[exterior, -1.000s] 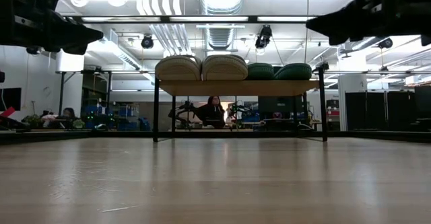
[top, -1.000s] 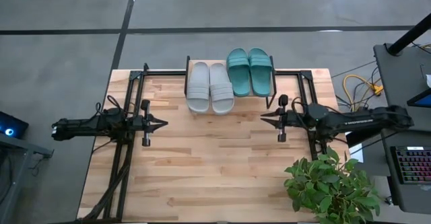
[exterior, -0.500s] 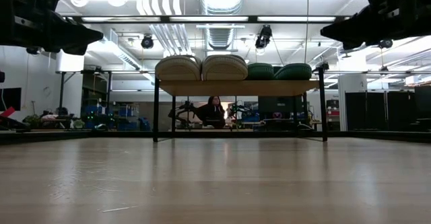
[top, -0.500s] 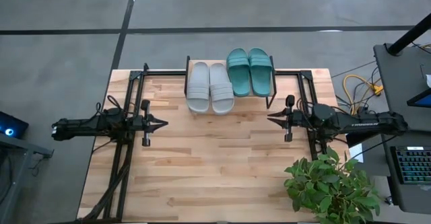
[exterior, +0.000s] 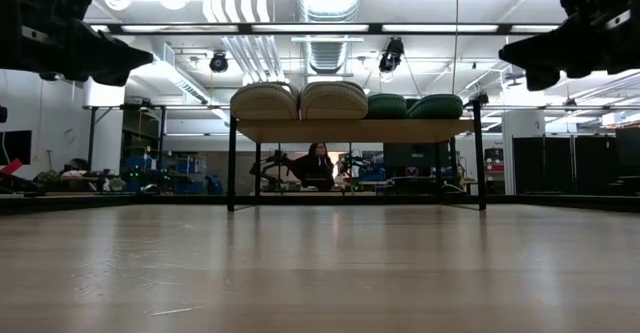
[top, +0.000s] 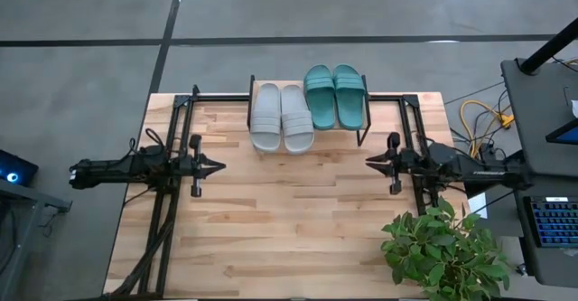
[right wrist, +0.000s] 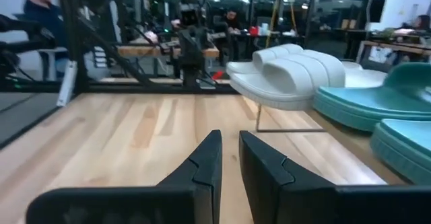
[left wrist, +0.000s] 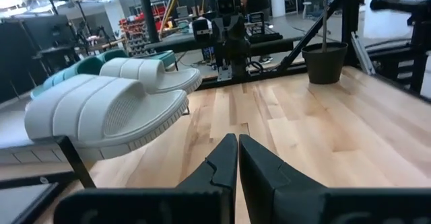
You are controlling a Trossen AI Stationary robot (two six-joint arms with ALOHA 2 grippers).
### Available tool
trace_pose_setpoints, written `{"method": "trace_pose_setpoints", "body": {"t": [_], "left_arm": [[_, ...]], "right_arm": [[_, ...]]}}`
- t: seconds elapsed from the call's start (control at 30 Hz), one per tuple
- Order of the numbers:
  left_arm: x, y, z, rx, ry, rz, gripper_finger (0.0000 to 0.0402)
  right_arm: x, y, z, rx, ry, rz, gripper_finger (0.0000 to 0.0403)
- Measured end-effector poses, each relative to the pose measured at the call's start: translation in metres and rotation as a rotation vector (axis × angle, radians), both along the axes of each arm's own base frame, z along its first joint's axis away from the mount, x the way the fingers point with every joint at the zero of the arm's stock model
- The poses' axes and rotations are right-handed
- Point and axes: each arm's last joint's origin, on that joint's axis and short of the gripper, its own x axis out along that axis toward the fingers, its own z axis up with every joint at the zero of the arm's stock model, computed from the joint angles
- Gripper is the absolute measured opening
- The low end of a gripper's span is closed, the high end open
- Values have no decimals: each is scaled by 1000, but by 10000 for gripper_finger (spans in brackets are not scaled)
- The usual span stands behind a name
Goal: Pick and place slides into the shelf
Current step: Return to Home Position
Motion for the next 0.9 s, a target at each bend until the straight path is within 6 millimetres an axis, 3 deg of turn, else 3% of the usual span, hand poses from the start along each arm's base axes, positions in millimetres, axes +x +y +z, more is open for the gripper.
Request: {"method": "trace_pose_setpoints", "body": {"t": [0.23,0.43,0.9], "left_arm": [[1,0,-2,-86,-9,9,0],[7,0,-14,-91,-116,2,0],[8,0,-18,-137,-83,19,0]], "right_arm": [[-5,0,-7,23,41,4,43],[-5,0,-13,47,59,0,36],[-5,0,-14,46,63,9,9]]}}
